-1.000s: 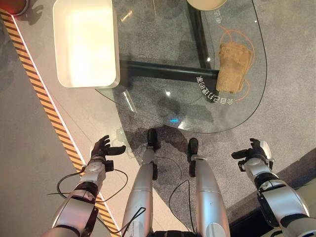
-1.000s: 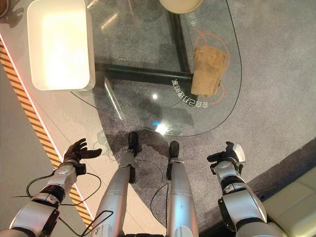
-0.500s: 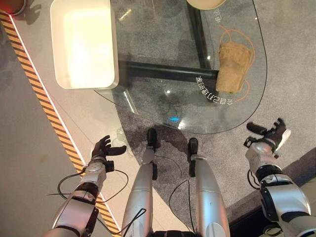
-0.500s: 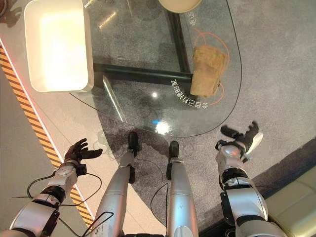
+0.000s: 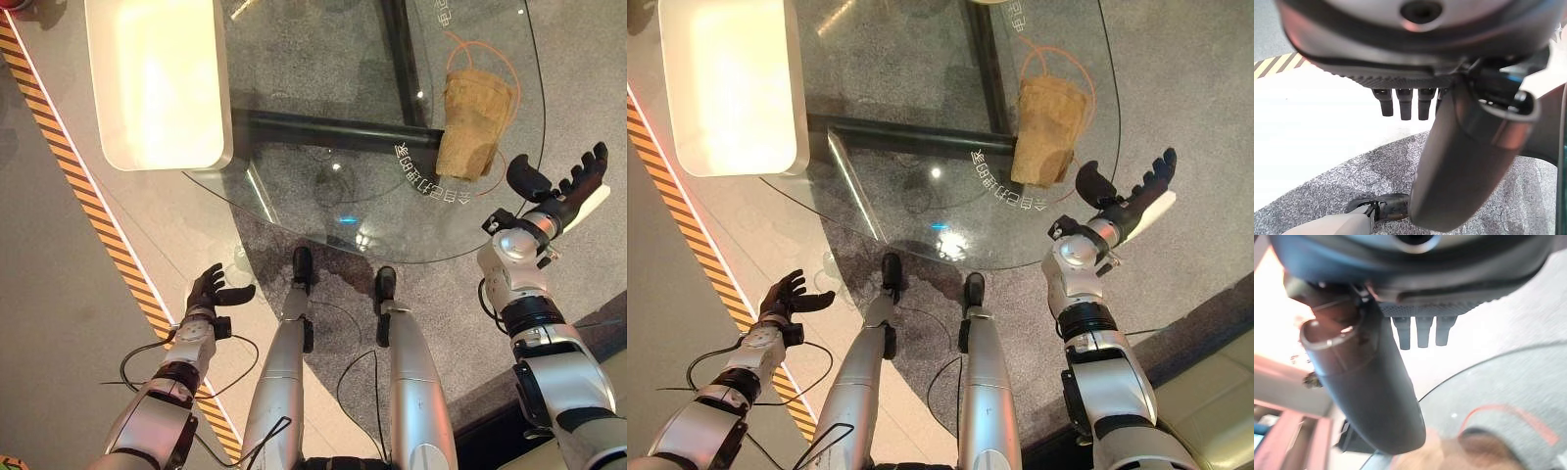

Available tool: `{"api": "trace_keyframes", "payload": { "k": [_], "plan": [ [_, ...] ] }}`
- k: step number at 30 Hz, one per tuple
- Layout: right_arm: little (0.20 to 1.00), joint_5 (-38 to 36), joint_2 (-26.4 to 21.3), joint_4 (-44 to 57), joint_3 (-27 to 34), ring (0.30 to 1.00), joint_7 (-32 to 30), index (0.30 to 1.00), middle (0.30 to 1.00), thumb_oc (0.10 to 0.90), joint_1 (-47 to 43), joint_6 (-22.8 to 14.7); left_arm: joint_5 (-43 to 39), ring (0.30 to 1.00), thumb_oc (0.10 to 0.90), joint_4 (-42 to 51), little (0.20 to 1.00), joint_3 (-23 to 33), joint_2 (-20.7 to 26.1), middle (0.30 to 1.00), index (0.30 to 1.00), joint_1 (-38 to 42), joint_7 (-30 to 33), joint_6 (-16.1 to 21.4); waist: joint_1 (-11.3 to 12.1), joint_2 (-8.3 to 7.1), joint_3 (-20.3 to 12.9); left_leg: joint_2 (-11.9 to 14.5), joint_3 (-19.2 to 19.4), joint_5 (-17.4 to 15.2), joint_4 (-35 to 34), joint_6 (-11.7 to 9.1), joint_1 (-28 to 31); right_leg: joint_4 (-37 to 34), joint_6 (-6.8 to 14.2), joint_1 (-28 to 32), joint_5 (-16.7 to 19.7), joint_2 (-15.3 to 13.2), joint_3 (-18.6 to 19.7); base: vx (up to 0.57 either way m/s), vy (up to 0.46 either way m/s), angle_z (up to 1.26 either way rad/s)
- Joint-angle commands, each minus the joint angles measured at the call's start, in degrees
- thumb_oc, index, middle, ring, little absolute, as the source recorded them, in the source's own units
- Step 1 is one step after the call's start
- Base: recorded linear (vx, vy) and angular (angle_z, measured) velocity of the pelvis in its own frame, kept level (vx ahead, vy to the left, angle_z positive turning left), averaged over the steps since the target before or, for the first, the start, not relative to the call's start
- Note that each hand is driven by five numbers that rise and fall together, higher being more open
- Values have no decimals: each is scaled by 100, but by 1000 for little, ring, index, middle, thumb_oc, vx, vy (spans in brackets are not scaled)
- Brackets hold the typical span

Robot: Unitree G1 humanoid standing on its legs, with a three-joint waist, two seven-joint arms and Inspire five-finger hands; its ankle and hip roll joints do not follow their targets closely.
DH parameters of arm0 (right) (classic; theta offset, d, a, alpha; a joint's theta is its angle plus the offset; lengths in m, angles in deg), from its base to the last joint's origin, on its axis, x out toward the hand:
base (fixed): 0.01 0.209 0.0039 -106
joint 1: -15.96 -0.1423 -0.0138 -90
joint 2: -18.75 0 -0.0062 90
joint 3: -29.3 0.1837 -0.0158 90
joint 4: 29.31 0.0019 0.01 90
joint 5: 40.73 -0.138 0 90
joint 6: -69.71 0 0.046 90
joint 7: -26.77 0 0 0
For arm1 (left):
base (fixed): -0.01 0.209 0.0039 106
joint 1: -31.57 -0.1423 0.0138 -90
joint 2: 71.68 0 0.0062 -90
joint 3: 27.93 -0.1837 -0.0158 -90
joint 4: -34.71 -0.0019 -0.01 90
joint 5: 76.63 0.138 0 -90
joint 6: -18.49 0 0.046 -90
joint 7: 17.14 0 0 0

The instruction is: Wipe the table with a cloth and put it in the basket.

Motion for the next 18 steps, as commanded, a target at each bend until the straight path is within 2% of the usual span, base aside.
{"api": "trace_keyframes", "payload": {
  "k": [1, 10, 18],
  "plan": [
    [900, 551, -377, 652, -122, 900, -270, 900, 900, 800, -178, -29, -264, 900, 800, -241, 900, 28, -19, 900, 900, -301, 160, 208, -57, 113, -94, -54, -166, -1022, 870, 18, 42, -1109, 203, 216, 769, -233, -34, 14, 37, -2],
    [900, 733, -211, 910, -526, 900, -173, 900, 900, 800, -421, 543, -166, 900, 800, -219, 900, -25, -192, 900, 900, -373, 173, 274, 9, 176, -94, -94, -132, -965, 766, 26, 88, -1181, 165, 253, 769, -248, -63, 1, 4, 0],
    [900, 632, -117, 625, -920, 900, -16, 900, 900, 800, -629, 1119, -121, 900, 800, -203, 900, -47, -244, 900, 900, -373, 151, 280, 85, 236, -94, -115, -85, -919, 698, 23, 164, -1204, 134, 319, 763, -287, -122, 0, 0, 0]
  ]
}}
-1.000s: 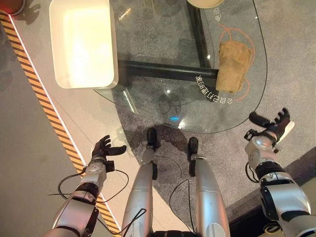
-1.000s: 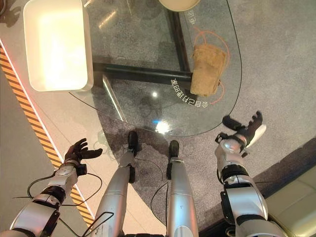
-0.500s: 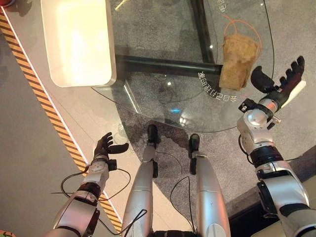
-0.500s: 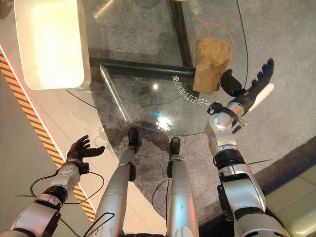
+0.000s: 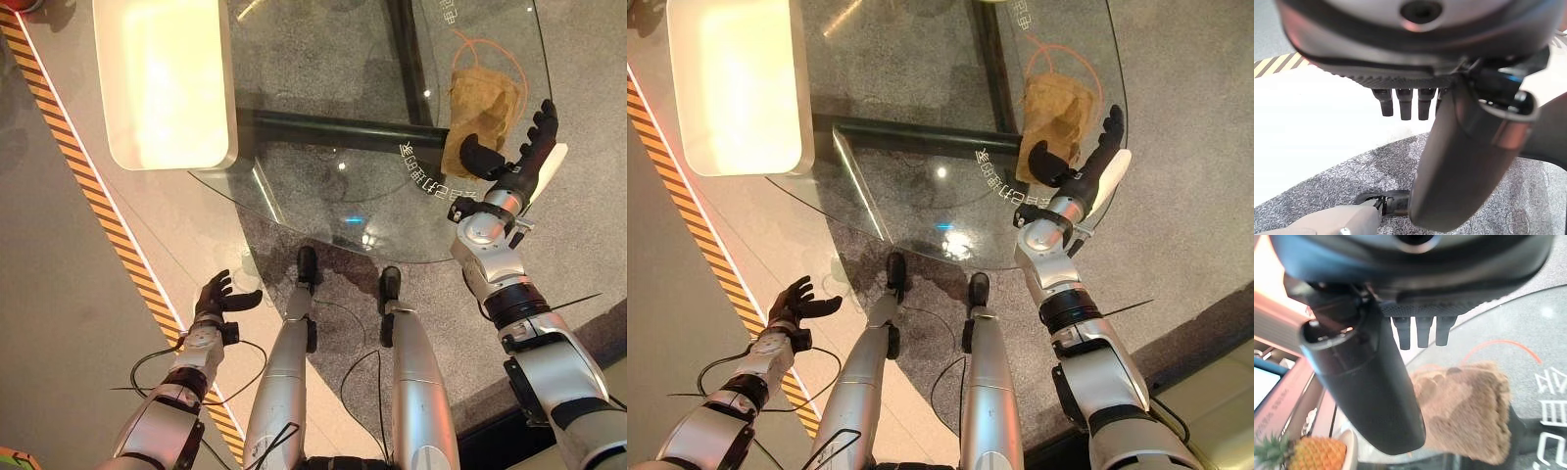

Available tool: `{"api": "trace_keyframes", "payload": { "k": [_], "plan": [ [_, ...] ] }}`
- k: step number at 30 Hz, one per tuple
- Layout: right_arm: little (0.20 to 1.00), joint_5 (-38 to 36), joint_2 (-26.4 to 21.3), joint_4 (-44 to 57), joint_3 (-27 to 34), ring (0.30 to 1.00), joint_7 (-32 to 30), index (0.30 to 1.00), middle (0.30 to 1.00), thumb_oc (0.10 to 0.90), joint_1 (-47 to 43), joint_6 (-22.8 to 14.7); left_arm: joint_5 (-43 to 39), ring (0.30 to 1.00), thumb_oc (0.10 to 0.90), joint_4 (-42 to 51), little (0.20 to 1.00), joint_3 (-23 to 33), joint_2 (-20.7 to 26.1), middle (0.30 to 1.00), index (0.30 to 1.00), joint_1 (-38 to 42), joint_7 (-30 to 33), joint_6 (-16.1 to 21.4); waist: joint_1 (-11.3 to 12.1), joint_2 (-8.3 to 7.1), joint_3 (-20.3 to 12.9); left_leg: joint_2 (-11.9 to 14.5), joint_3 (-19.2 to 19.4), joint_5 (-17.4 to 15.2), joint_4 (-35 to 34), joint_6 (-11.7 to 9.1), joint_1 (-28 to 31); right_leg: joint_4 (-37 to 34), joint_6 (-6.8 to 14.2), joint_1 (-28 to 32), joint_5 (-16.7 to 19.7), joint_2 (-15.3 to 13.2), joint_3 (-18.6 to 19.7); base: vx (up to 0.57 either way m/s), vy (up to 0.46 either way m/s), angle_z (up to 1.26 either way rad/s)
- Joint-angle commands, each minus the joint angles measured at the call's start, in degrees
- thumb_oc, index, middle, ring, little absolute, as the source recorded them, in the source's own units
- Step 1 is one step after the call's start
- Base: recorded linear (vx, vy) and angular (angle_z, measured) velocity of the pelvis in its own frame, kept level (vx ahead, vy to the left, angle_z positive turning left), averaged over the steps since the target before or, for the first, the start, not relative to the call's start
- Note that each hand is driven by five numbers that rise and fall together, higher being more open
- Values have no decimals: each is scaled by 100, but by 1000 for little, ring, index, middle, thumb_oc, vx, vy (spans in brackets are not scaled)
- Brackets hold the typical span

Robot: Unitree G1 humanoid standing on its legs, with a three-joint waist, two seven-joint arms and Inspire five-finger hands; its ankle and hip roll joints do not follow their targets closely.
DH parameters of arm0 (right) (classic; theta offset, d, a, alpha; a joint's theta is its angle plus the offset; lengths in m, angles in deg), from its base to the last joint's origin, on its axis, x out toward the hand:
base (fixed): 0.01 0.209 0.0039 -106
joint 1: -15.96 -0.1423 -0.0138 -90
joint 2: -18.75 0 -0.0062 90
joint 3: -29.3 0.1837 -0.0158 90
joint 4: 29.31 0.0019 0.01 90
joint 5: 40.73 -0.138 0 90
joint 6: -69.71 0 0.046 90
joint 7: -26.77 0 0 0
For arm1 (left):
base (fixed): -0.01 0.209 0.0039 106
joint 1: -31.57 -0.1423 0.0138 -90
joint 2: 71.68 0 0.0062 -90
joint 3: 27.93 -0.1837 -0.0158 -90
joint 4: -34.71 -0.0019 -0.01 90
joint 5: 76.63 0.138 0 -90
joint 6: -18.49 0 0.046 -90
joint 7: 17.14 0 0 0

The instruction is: Wipe the table with a cloth and put it in the basket.

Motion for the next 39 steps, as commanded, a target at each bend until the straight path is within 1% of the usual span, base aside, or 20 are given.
{"api": "trace_keyframes", "payload": {
  "k": [1, 6, 14, 18, 19, 22, 35, 39],
  "plan": [
    [900, 347, -240, 258, -113, 900, -30, 900, 900, 800, -447, -23, -29, 900, 800, -193, 900, -52, 8, 900, 900, -205, 145, 212, -66, 172, -101, -109, -98, -940, 761, 28, 112, -1250, 139, 327, 770, -282, -137, 0, 0, 0],
    [900, 16, -234, -151, -291, 900, 227, 900, 900, 800, -615, 212, -2, 900, 800, -216, 900, -120, -13, 900, 900, -180, 121, 200, -13, 205, -101, -112, -72, -911, 745, 16, 128, -1239, 129, 345, 766, -311, -192, 0, 0, 0],
    [900, -466, -173, -624, -463, 900, 224, 900, 900, 800, -1000, 577, 53, 900, 800, -194, 900, -206, -41, 900, 900, -151, 120, 154, 91, 232, -101, -127, -72, -892, 724, 22, 147, -1241, 112, 362, 775, -321, -260, 0, 0, 0],
    [900, -423, -214, -885, -546, 900, 178, 900, 900, 800, -1244, 797, 72, 900, 800, -184, 900, -245, -47, 900, 900, -145, 106, 136, 145, 251, -101, -129, -85, -892, 750, 25, 133, -1208, 111, 349, 773, -334, -280, 0, 0, 0],
    [900, -422, -215, -901, -555, 900, 173, 900, 900, 800, -1259, 804, 75, 900, 800, -183, 900, -246, -46, 900, 900, -142, 106, 133, 148, 252, -101, -129, -86, -891, 751, 26, 129, -1207, 112, 346, 774, -335, -283, 0, 0, 0],
    [900, -391, -235, -1143, -621, 900, 158, 900, 900, 800, -1469, 1002, 116, 900, 800, -160, 900, -279, -43, 900, 900, -124, 99, 86, 206, 268, -101, -138, -117, -883, 764, 31, 108, -1172, 120, 319, 778, -342, -308, 0, 0, 0],
    [900, -209, -314, -1890, -662, 900, 150, 900, 900, 800, -1786, 1146, 91, 900, 800, -121, 900, -405, -61, 900, 900, -97, 119, 12, 294, 365, -101, -192, -143, -880, 777, 65, 113, -1112, 121, 294, 765, -358, -345, 0, 0, 0],
    [900, 90, -370, -2196, -685, 900, 202, 900, 900, 800, -1882, 1160, 87, 900, 800, -122, 900, -445, -65, 900, 900, -79, 88, 4, 323, 396, -101, -203, -158, -884, 812, 76, 78, -1074, 137, 250, 771, -376, -357, 0, 0, 0]
  ]
}}
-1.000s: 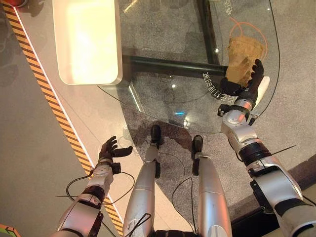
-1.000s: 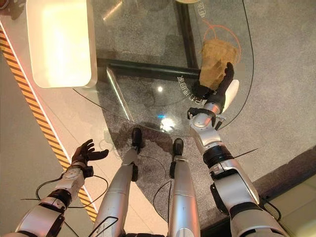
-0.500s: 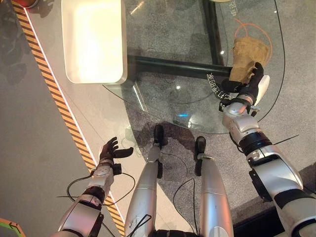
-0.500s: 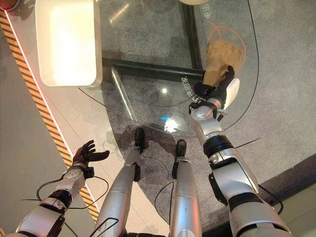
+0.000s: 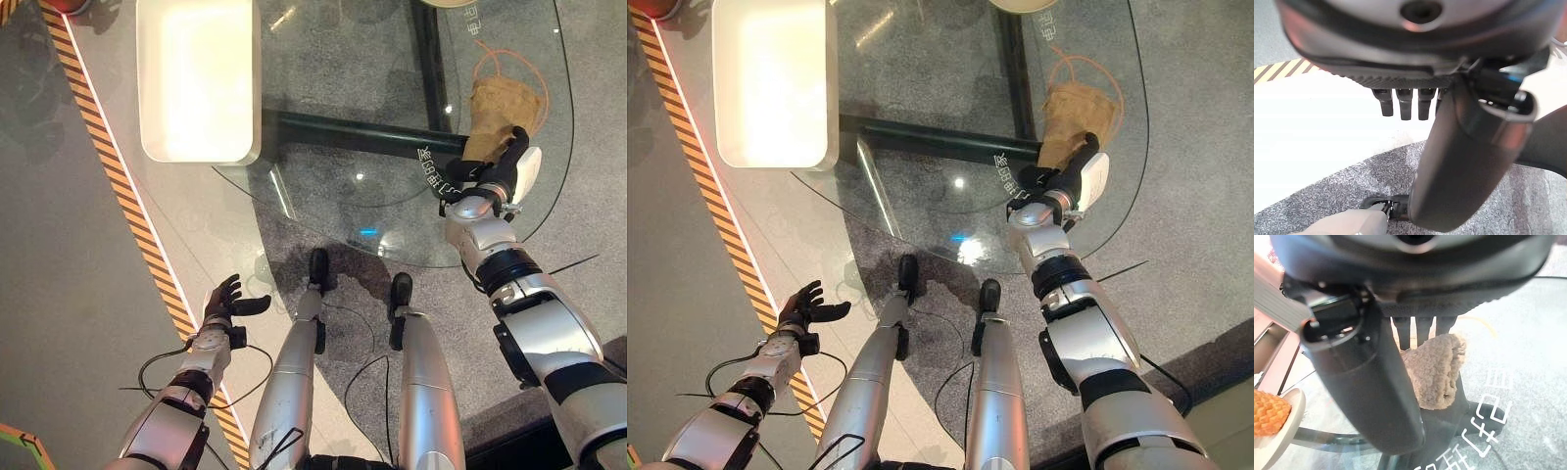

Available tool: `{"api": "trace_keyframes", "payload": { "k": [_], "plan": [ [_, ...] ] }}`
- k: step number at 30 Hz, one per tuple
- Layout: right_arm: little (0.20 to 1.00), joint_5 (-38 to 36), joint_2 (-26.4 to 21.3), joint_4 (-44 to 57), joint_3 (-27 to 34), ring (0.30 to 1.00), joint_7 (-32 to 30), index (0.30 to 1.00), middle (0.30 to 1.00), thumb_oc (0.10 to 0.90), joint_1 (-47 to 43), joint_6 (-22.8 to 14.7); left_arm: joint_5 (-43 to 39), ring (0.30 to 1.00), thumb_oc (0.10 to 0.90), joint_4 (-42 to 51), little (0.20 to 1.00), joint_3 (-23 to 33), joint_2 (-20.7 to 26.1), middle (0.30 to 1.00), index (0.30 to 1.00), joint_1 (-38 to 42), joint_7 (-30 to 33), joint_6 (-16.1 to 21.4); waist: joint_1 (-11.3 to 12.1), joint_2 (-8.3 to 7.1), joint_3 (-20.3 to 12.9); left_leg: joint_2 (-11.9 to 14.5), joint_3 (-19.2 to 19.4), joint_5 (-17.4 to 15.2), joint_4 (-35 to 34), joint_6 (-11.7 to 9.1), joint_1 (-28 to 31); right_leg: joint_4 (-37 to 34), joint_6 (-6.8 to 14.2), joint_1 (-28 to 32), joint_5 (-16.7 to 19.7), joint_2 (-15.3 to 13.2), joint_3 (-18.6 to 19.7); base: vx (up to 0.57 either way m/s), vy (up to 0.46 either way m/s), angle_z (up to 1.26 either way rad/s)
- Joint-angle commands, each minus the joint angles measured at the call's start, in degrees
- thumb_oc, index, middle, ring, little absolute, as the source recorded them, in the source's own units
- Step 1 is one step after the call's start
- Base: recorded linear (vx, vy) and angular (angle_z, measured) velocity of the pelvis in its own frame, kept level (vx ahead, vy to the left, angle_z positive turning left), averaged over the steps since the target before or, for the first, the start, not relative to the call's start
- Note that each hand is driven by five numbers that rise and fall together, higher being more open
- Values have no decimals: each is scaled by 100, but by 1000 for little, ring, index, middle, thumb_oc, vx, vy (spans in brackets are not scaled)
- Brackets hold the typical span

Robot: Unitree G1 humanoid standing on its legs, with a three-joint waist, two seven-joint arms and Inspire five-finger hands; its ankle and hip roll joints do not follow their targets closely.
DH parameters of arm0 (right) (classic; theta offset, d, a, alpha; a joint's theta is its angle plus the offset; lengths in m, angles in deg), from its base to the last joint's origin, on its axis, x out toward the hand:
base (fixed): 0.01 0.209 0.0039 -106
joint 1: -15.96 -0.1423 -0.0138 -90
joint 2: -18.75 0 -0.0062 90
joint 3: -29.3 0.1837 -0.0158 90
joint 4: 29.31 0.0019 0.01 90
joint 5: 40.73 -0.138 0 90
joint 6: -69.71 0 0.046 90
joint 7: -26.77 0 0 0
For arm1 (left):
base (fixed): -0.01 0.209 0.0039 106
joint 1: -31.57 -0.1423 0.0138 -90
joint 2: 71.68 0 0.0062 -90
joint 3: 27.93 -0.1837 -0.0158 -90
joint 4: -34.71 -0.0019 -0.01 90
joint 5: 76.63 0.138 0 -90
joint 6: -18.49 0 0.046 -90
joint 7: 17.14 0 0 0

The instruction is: Wipe the table with a cloth and put it in the basket.

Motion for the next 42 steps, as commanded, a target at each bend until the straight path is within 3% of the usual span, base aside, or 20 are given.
{"api": "trace_keyframes", "payload": {
  "k": [1, 9, 10, 11, 13, 19, 34, 36, 42],
  "plan": [
    [900, 536, -481, -103, -253, 900, -51, 900, 900, 800, -407, -90, 48, 900, 800, -139, 900, -221, 57, 900, 900, -40, 92, 84, 8, 166, -99, -182, -91, -983, 926, 132, -89, -1336, 219, 224, 856, -342, -302, 0, 0, 0],
    [900, 901, -554, -366, -358, 900, 39, 900, 900, 800, -476, 16, 10, 900, 800, -130, 900, -273, 80, 900, 900, 15, 87, 61, 20, 178, -99, -184, -107, -987, 979, 148, -193, -1289, 235, 114, 866, -328, -295, 8, -1, 3],
    [826, 986, -571, -398, -400, 836, 79, 836, 836, 726, -495, 94, -7, 900, 800, -131, 900, -293, 95, 900, 900, 36, 95, 53, 22, 175, -99, -184, -118, -984, 987, 148, -213, -1278, 238, 95, 868, -324, -294, 10, -14, 8],
    [826, 997, -573, -412, -408, 836, 91, 836, 836, 726, -494, 98, -11, 900, 800, -141, 900, -296, 96, 900, 900, 37, 92, 60, 22, 173, -99, -185, -121, -983, 989, 149, -217, -1274, 238, 90, 868, -320, -293, 12, -16, 4],
    [200, 1165, -578, -489, -431, 300, 216, 300, 300, 100, -478, 152, -5, 900, 800, -131, 900, -286, 117, 900, 900, 50, 82, 41, 24, 168, -99, -190, -133, -984, 995, 155, -229, -1262, 240, 77, 865, -304, -291, 0, 0, 0],
    [200, 1465, -618, -662, -652, 300, 461, 300, 300, 100, -509, 362, -4, 900, 800, -97, 900, -295, 176, 900, 900, 96, 43, -25, 53, 174, -99, -193, -141, -976, 994, 171, -261, -1255, 250, 46, 878, -316, -325, 0, 0, 0],
    [200, 1401, -589, -661, -730, 300, 459, 300, 300, 100, -536, 66, -17, 900, 800, -66, 900, -315, 227, 900, 900, 145, 30, -82, 65, 157, -99, -192, -165, -972, 995, 174, -281, -1271, 261, 46, 894, -302, -349, 1, -1, 0],
    [200, 1470, -556, -517, -792, 300, 526, 300, 300, 100, -563, -58, -15, 900, 800, -23, 900, -326, 223, 900, 900, 134, 72, -105, 70, 149, -99, -188, -162, -973, 986, 168, -290, -1291, 266, 38, 905, -304, -359, 0, 0, 0],
    [200, 1636, -456, 233, -1171, 300, 540, 300, 300, 100, -715, 39, -34, 900, 800, 107, 900, -355, 230, 900, 900, 116, 74, -147, 88, 139, -99, -201, -174, -935, 926, 144, -278, -1354, 263, 54, 934, -315, -389, 0, 0, 0]
  ]
}}
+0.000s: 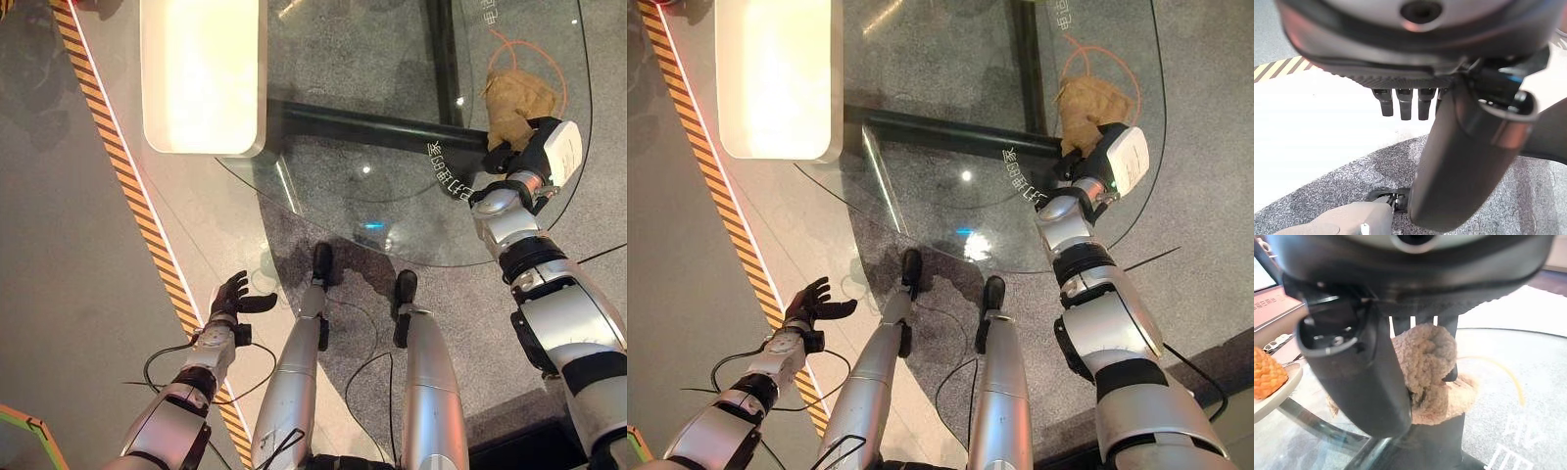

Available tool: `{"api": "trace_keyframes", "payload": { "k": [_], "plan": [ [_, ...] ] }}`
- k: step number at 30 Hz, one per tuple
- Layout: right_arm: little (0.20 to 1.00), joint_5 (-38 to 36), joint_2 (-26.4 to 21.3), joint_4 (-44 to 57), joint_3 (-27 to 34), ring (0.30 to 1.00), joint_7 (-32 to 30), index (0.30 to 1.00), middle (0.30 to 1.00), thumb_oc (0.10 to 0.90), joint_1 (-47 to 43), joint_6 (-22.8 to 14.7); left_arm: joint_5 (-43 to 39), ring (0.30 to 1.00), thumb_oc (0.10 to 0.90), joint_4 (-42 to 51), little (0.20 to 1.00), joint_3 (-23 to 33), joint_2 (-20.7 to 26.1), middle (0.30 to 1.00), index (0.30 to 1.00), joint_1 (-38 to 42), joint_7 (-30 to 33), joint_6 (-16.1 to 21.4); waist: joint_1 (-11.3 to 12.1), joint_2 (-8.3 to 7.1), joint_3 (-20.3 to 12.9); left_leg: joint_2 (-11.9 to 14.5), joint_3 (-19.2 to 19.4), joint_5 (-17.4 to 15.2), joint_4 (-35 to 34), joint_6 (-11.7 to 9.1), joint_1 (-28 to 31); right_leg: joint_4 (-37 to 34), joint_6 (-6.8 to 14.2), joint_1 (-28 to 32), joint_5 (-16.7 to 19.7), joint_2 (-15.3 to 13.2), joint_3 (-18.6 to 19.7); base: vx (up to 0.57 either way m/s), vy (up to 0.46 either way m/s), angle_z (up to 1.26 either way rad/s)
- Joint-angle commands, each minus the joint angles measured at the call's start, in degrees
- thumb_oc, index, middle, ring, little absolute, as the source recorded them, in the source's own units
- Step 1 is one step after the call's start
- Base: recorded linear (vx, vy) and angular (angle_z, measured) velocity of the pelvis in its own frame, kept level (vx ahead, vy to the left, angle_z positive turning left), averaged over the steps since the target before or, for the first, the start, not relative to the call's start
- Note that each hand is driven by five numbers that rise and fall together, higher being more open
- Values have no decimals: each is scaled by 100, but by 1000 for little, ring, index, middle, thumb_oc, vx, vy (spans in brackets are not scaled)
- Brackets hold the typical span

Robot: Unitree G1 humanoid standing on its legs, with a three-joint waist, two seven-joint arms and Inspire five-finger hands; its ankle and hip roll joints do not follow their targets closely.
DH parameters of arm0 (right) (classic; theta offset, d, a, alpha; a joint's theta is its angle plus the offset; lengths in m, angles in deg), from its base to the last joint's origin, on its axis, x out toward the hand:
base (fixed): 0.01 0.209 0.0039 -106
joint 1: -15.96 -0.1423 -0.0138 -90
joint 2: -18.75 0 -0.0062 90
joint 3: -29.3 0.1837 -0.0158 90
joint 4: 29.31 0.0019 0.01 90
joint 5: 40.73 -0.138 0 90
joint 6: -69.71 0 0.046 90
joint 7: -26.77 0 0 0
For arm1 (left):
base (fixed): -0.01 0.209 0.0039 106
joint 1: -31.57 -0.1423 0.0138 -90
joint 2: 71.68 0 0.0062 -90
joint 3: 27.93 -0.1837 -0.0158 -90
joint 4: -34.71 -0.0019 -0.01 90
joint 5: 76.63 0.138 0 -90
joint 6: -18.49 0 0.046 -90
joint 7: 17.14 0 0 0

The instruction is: Wipe the table with a cloth and put it in the basket.

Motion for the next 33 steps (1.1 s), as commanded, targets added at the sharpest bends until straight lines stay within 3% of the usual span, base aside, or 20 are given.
{"api": "trace_keyframes", "payload": {
  "k": [1, 12, 22, 29, 33],
  "plan": [
    [200, 357, 52, 824, -583, 300, 140, 300, 300, 100, -450, -285, -22, 900, 800, -136, 900, -146, 226, 900, 900, 25, 92, 33, 107, 83, -98, -194, -39, -968, 903, 192, -75, -1481, 290, 250, 1006, -293, -260, 0, 0, 0],
    [200, 1242, 443, 2028, -1197, 300, 539, 300, 300, 100, -558, 77, 53, 900, 800, 54, 900, -125, 62, 900, 900, -122, 154, 52, 188, 171, -98, -278, -63, -857, 744, 191, 10, -1548, 240, 313, 1001, -307, -290, 2, 10, 0],
    [200, 2027, 766, 2498, -1665, 300, 1283, 300, 300, 100, -290, 112, 138, 900, 800, 109, 900, -131, -50, 900, 900, -176, 132, 78, 208, 245, -98, -328, -59, -794, 633, 189, 135, -1641, 242, 420, 1020, -355, -295, 6, 14, 5],
    [200, 2276, 1020, 2745, -1911, 300, 1772, 300, 300, 100, 15, 18, 143, 900, 800, 142, 900, -137, -118, 900, 900, -185, 141, 92, 190, 263, -98, -332, -54, -765, 589, 167, 157, -1666, 244, 431, 1021, -365, -278, 1, 2, 0],
    [200, 2398, 1133, 2940, -2069, 300, 2293, 300, 300, 100, 181, -245, 155, 900, 800, 145, 900, -126, -173, 900, 900, -192, 193, 92, 182, 267, -98, -342, -63, -740, 538, 165, 171, -1673, 247, 427, 1014, -356, -277, 0, 0, 0]
  ]
}}
